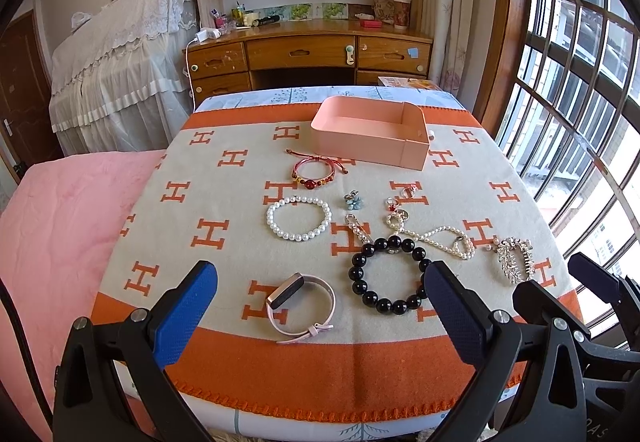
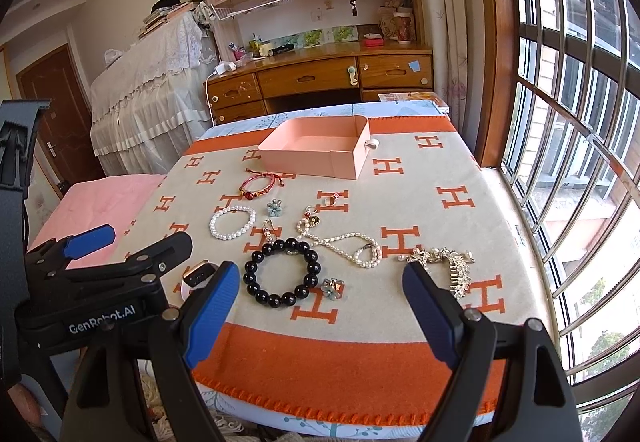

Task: Organize jewelry

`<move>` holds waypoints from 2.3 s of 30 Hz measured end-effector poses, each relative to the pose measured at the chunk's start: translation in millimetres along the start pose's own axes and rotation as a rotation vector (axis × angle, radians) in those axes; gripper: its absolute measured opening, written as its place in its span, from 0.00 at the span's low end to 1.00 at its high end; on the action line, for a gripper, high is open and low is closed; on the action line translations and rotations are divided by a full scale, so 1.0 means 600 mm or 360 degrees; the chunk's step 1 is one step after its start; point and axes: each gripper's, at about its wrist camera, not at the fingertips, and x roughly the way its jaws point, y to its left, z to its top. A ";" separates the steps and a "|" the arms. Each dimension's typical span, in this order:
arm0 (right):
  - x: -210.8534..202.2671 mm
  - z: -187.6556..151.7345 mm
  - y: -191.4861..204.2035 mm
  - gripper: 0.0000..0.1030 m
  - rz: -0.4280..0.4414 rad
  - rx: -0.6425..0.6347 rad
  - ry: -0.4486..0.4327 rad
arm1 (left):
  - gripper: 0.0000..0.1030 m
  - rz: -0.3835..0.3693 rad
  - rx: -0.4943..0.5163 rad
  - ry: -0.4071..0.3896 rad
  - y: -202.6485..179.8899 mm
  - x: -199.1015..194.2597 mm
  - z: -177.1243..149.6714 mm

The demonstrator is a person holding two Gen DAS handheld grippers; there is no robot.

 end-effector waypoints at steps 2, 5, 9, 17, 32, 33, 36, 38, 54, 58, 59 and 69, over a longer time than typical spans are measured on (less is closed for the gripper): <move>0.002 -0.005 0.006 0.82 0.0004 0.0000 0.0005 | 0.99 0.0005 0.0010 -0.0002 0.004 0.001 -0.002; 0.004 -0.009 0.015 0.82 0.0017 0.0002 0.0014 | 0.99 0.0009 0.0018 0.0007 0.011 0.004 -0.003; 0.009 -0.002 0.016 0.82 0.0038 0.0000 0.0046 | 0.99 -0.0021 0.0023 0.0058 0.015 0.017 0.006; 0.031 0.013 0.028 0.82 0.0100 -0.0023 0.0135 | 0.99 0.0058 0.0081 0.0044 0.014 0.036 0.031; 0.124 0.096 -0.010 0.82 0.0090 -0.0010 0.0300 | 0.99 -0.0007 0.0121 0.0281 0.098 0.161 0.125; 0.134 0.103 -0.013 0.82 0.0088 -0.0010 0.0315 | 0.99 -0.0005 0.0119 0.0300 0.103 0.173 0.133; 0.165 0.119 -0.019 0.82 0.0101 0.0009 0.0370 | 0.99 -0.0011 0.0117 0.0355 0.110 0.213 0.150; 0.187 0.129 -0.020 0.82 0.0113 0.0024 0.0416 | 0.99 -0.0025 0.0125 0.0391 0.112 0.239 0.161; 0.318 0.148 -0.004 0.77 0.0193 0.0051 0.0729 | 0.68 -0.0137 0.0097 0.0768 0.084 0.458 0.199; 0.328 0.146 -0.014 0.76 0.0175 0.0067 0.0775 | 0.65 -0.0134 0.0109 0.0760 0.079 0.469 0.205; 0.329 0.144 -0.015 0.76 0.0174 0.0069 0.0787 | 0.65 -0.0130 0.0113 0.0761 0.077 0.470 0.206; 0.337 0.135 0.035 0.71 0.0280 -0.0012 0.0864 | 0.05 -0.0147 0.0137 0.0742 0.068 0.439 0.197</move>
